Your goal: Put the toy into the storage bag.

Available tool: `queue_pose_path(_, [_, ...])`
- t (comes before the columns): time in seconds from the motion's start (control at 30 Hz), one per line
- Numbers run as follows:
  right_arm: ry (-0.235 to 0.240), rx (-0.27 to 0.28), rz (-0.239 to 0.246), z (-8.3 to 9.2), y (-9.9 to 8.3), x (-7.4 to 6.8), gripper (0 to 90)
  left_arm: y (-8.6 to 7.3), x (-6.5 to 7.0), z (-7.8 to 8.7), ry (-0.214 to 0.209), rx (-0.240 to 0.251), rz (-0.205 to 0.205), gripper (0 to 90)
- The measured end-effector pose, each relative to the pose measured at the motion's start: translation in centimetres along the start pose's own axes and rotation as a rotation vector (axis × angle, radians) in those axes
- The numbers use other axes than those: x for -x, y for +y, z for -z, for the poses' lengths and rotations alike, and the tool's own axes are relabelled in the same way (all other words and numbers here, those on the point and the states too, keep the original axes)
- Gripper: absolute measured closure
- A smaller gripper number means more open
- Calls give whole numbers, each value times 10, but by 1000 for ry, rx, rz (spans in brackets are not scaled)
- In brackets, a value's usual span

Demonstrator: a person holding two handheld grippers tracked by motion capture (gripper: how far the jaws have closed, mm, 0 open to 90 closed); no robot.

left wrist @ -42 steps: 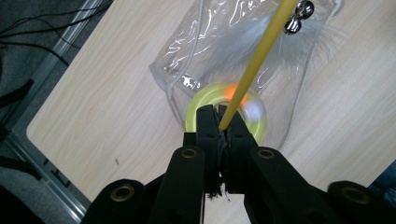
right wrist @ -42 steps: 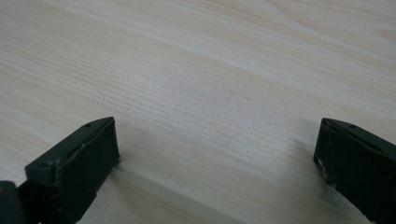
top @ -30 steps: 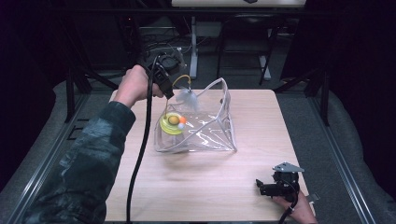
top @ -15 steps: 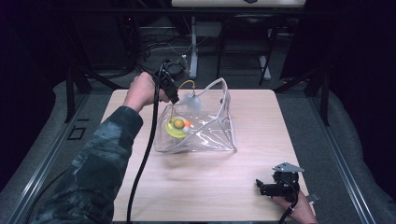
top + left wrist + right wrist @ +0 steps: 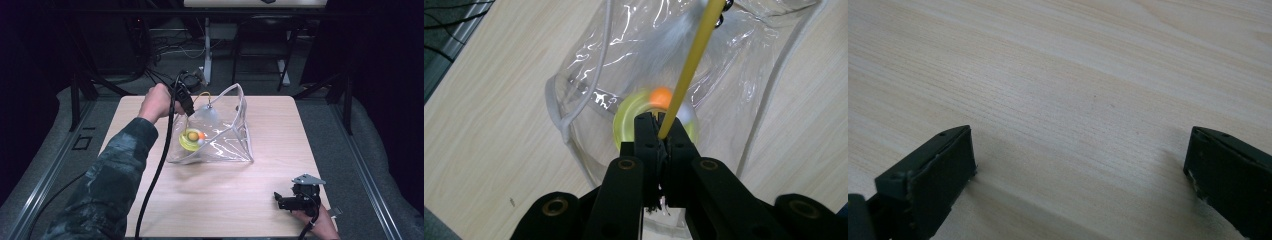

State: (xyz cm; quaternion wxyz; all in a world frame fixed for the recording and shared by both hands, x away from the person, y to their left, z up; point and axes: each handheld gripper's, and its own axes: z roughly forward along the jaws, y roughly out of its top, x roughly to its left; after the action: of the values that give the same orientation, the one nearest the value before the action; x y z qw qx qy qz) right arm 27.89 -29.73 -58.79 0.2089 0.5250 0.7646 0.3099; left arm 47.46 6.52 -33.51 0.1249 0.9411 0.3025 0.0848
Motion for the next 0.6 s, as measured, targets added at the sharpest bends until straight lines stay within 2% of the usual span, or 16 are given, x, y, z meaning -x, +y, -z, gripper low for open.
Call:
queue_pose_path(0.23, [-1,1,0,0,0,0,0,3,0,-11,-4,4,8,876])
queue_pose_path(0.37, [-1,3,0,0,0,0,0,3,2,-20,0,-17,-11,876])
queue_pose_path(0.6, [-2,3,0,0,0,0,0,1,-1,-28,14,1,8,876])
